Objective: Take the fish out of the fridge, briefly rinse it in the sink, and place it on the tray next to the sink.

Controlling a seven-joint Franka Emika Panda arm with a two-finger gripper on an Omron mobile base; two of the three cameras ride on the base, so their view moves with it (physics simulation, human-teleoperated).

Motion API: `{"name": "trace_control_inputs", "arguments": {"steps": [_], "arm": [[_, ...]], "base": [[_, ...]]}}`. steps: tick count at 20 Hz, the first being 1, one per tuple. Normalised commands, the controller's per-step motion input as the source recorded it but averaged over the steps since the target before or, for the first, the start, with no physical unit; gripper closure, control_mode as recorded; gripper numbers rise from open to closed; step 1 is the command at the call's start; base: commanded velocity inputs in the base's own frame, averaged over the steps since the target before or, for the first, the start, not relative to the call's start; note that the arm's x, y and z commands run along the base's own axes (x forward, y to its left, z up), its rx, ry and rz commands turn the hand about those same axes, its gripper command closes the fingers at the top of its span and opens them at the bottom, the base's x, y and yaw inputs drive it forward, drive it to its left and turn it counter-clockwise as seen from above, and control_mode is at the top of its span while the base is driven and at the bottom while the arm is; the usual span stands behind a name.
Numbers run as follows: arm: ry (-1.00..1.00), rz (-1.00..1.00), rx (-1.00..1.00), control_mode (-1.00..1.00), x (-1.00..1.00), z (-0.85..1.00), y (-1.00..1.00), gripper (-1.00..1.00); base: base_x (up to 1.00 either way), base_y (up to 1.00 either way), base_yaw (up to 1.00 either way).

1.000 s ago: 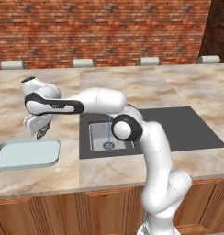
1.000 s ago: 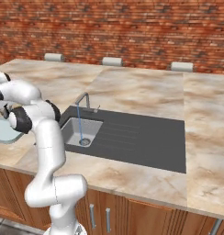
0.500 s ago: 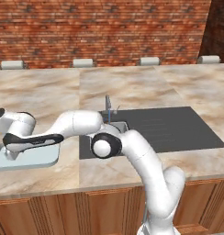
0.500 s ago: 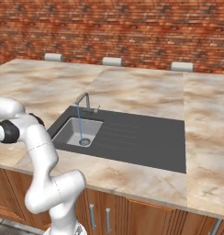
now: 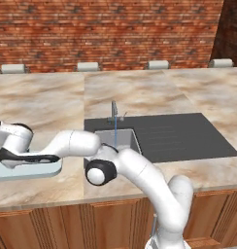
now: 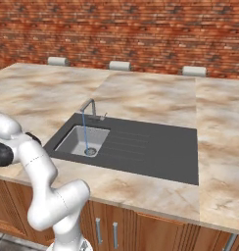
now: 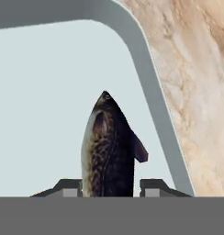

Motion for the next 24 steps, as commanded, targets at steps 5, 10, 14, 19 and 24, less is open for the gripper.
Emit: {"name": "trace_control_inputs", "arguments": {"steps": [5,10,14,19,24], "arm": [[-0.05,0.0,0.2,-1.0,-0.17,0.32,-0.54,-1.0],[-0.28,0.0,0.36,-1.0,-0.9,0.41,-0.98,-1.0],[-0.26,0.0,0.44,-1.0,-1.0,0.19,-1.0,-1.0],[-0.28,0.0,0.46,-1.0,-1.0,0.07,-1.0,-1.0],[-0.28,0.0,0.47,-1.0,-1.0,-0.05,-1.0,-1.0]], "base": [[0.0,0.0,0.0],[0.0,0.0,0.0],[0.0,0.0,0.0],[0.0,0.0,0.0],[0.0,0.0,0.0]]}}
